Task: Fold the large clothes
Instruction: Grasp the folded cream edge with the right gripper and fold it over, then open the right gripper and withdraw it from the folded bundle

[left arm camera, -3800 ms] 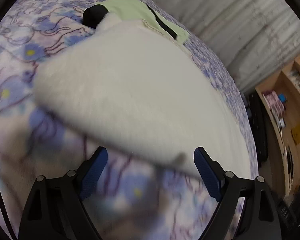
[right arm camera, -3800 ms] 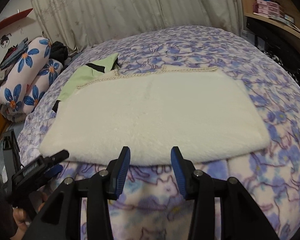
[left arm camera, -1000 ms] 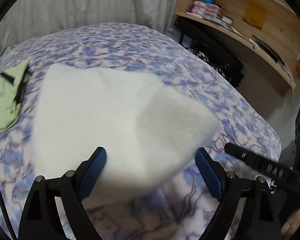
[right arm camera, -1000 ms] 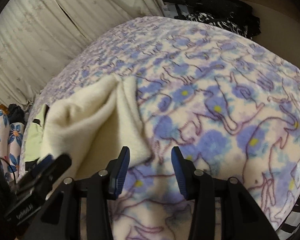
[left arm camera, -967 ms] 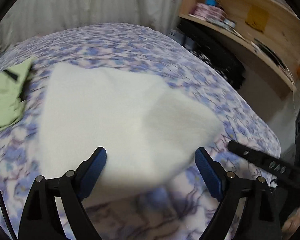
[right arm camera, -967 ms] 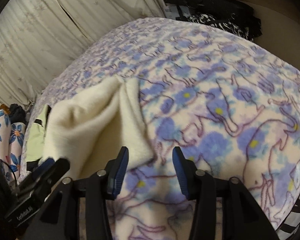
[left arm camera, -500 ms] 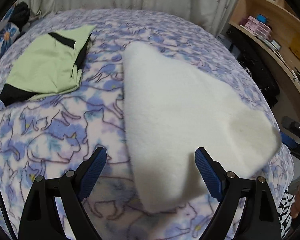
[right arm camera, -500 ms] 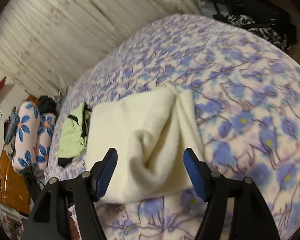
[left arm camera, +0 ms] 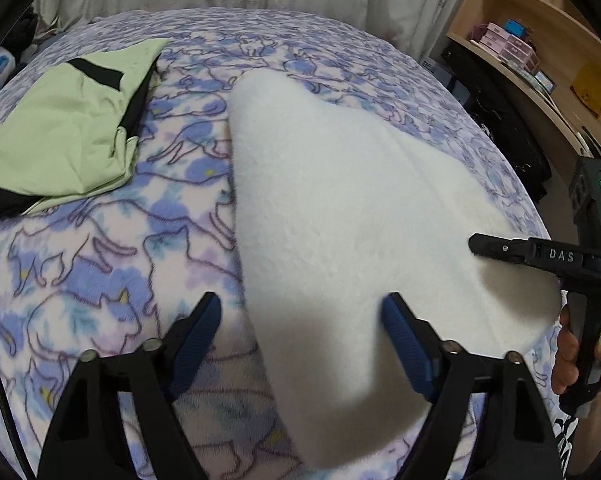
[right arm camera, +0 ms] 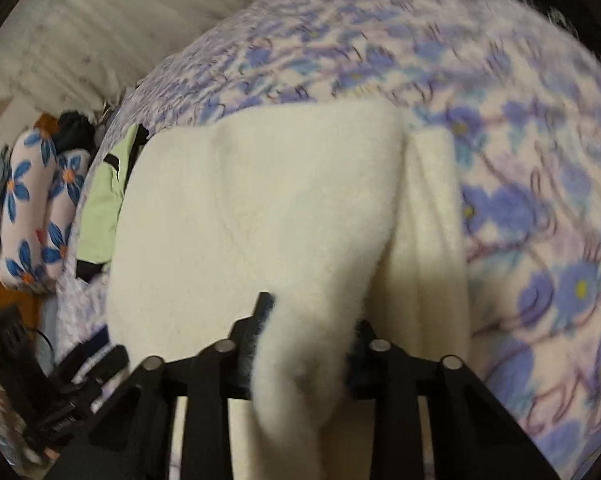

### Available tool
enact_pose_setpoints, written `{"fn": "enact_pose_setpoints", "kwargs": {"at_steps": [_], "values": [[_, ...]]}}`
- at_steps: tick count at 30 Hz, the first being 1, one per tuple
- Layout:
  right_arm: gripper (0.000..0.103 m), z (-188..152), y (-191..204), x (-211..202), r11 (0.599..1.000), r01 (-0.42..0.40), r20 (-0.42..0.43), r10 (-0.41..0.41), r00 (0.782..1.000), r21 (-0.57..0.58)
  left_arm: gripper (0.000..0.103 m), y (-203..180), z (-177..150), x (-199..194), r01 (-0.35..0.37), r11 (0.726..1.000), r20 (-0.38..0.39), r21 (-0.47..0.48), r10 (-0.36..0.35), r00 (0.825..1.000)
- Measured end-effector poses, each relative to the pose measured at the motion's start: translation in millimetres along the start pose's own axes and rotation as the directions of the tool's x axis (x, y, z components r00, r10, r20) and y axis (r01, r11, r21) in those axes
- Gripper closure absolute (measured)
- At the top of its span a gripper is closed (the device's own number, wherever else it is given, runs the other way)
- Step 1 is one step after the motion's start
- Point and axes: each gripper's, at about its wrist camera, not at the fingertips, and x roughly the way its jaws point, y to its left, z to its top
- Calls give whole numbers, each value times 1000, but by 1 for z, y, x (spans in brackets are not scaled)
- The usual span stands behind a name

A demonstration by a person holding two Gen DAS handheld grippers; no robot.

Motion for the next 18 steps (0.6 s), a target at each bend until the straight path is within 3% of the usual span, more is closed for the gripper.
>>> {"fn": "enact_pose_setpoints", "kwargs": {"at_steps": [2, 5, 9, 13, 15, 18], "values": [[82, -1, 8, -19, 998, 16, 65, -12, 998, -58, 48, -7, 3, -2, 18, 1000, -4, 24, -18, 1000], [82, -4, 13, -53, 994, 10, 166, 8, 986, -107, 53, -21, 6, -8, -13, 997, 11, 71, 13, 1000], [83, -9, 14, -77, 985, 66, 255, -23, 967, -160, 55, -38, 9, -14, -6, 994, 31, 106, 3, 1000], [82, -3, -19, -44, 994, 56, 199, -37, 979, -89, 56, -49, 7, -4, -59, 988, 56, 140, 51, 997], [82, -6, -41, -12, 999, 39, 122, -36, 992, -17, 55, -53, 4, 3, -87, 983, 61, 162, 78, 995], [82, -18, -62, -1, 999, -28, 138, 21, 990, 47, 55, -64, -3, 8, -151, 964, 86, 217, 136, 987]]}}
